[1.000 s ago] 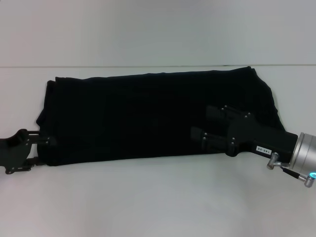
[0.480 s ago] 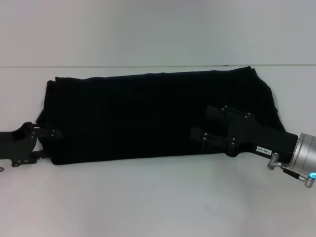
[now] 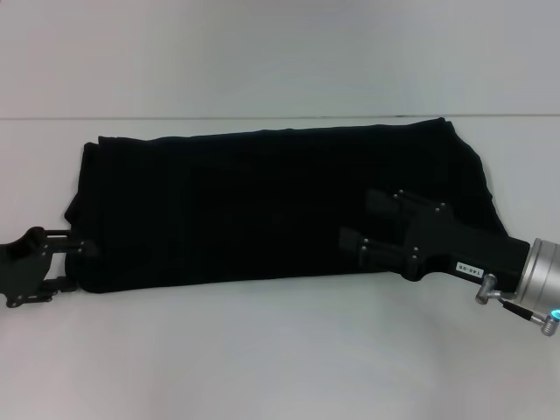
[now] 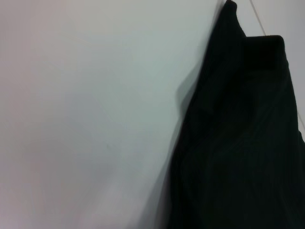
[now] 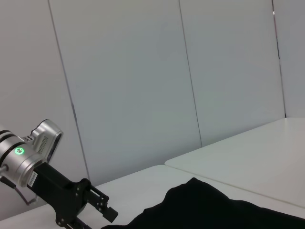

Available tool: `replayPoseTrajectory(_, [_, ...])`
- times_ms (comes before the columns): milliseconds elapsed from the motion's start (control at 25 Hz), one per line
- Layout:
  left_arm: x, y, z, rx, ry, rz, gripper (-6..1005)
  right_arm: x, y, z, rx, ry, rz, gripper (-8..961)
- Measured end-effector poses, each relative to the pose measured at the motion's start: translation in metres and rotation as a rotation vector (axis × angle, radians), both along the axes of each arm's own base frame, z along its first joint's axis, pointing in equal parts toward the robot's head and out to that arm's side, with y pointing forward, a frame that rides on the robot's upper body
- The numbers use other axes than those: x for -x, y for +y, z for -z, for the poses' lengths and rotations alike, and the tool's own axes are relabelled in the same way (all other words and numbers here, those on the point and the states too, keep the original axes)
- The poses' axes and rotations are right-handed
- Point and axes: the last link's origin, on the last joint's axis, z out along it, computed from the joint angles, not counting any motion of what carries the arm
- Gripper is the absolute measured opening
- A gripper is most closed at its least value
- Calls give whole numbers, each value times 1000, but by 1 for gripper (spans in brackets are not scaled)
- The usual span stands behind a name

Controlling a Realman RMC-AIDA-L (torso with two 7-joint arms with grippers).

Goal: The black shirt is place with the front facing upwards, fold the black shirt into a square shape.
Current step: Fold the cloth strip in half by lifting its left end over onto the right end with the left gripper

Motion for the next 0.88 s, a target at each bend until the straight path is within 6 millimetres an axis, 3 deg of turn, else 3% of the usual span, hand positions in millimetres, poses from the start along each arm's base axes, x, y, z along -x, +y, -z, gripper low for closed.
replayPoseTrajectory(600, [-12,11,5,12,-9,37,671,1,-1,0,5,7,-7,838])
replayPoseTrajectory(880, [-3,4,2,33,27,16,669,1,-2,0,5,8,-7,838])
